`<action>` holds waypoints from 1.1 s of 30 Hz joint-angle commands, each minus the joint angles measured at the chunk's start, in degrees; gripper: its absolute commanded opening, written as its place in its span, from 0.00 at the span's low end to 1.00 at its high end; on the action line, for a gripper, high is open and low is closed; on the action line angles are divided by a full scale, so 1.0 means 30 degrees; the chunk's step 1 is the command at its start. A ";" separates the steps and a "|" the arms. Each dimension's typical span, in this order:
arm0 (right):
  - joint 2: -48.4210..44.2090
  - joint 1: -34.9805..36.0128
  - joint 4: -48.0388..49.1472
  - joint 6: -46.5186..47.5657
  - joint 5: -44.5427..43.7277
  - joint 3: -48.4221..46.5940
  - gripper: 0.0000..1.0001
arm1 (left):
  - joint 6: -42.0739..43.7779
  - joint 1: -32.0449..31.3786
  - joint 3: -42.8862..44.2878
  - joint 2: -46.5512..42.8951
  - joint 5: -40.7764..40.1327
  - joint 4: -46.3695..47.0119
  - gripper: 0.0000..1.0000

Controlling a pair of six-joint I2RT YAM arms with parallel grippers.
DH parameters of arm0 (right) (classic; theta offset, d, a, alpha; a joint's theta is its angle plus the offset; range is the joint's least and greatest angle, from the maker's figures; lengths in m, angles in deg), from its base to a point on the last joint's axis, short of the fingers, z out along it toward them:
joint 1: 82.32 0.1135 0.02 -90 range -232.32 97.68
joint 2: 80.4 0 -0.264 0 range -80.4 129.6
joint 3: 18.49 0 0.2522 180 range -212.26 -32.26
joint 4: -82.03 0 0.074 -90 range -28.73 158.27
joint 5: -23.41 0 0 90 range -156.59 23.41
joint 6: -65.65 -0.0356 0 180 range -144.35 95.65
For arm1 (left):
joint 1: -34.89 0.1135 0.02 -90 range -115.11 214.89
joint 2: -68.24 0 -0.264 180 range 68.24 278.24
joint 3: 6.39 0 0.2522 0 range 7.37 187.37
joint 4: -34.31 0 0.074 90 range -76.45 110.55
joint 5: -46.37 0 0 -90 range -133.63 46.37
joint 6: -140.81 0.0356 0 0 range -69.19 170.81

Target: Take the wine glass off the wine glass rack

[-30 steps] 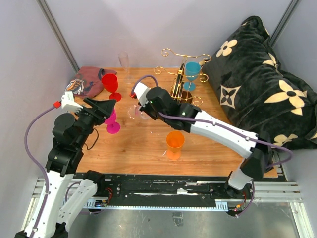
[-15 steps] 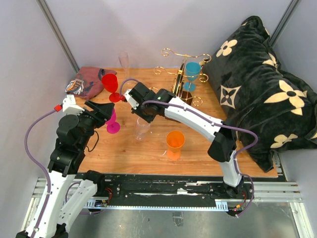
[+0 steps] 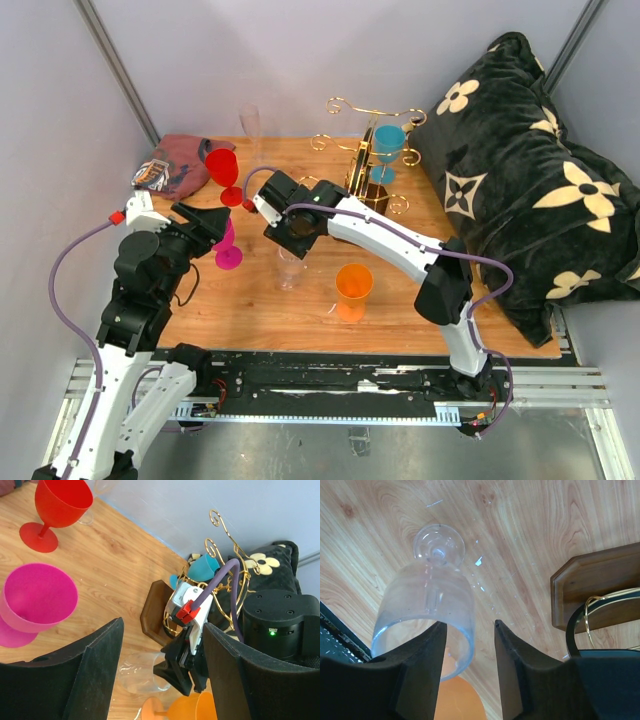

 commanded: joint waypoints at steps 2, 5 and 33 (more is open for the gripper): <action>-0.0908 -0.0259 -0.0212 -0.0306 -0.0576 0.0189 0.51 | 0.0296 -0.0087 -0.0005 0.0111 -0.0303 0.0582 0.70; -0.1543 -0.0233 0.0376 -0.0390 -0.0714 0.0443 0.54 | 0.0329 -0.0085 0.0065 0.0165 -0.0402 0.0614 0.70; -1.3165 -0.8406 0.8843 -0.4774 0.2996 0.9049 0.98 | 0.7380 -0.0030 0.3547 0.6993 -0.3008 0.1604 0.80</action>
